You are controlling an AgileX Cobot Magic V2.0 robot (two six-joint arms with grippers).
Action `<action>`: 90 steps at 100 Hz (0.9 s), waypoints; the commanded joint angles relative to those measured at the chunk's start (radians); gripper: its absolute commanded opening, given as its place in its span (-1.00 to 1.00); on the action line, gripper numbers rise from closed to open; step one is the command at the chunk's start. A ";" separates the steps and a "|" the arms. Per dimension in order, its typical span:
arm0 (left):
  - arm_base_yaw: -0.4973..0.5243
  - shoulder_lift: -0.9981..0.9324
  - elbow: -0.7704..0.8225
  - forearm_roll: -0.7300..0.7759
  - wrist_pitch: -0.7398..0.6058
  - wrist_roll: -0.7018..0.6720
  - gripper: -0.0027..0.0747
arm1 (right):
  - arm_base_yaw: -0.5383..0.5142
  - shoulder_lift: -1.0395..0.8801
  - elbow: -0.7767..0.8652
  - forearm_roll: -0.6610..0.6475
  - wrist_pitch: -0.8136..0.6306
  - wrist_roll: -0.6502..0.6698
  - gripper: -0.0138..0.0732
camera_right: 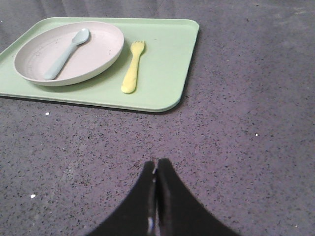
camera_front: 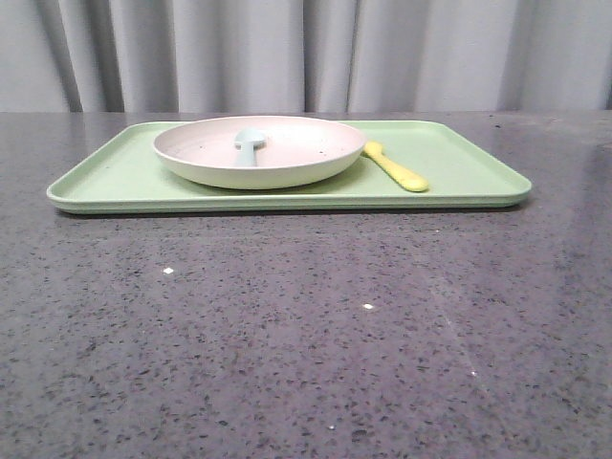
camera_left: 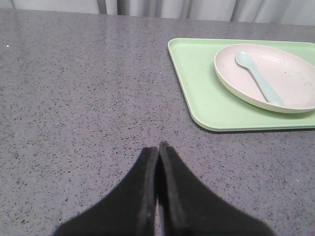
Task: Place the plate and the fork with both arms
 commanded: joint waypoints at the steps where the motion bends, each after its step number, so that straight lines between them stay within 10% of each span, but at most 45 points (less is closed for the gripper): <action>1: 0.001 0.009 -0.024 -0.020 -0.065 0.001 -0.98 | -0.006 0.008 -0.025 -0.017 -0.079 -0.002 -0.84; 90: 0.001 0.009 -0.024 -0.010 -0.071 0.001 -0.98 | -0.006 0.008 -0.024 -0.017 -0.079 -0.002 -0.84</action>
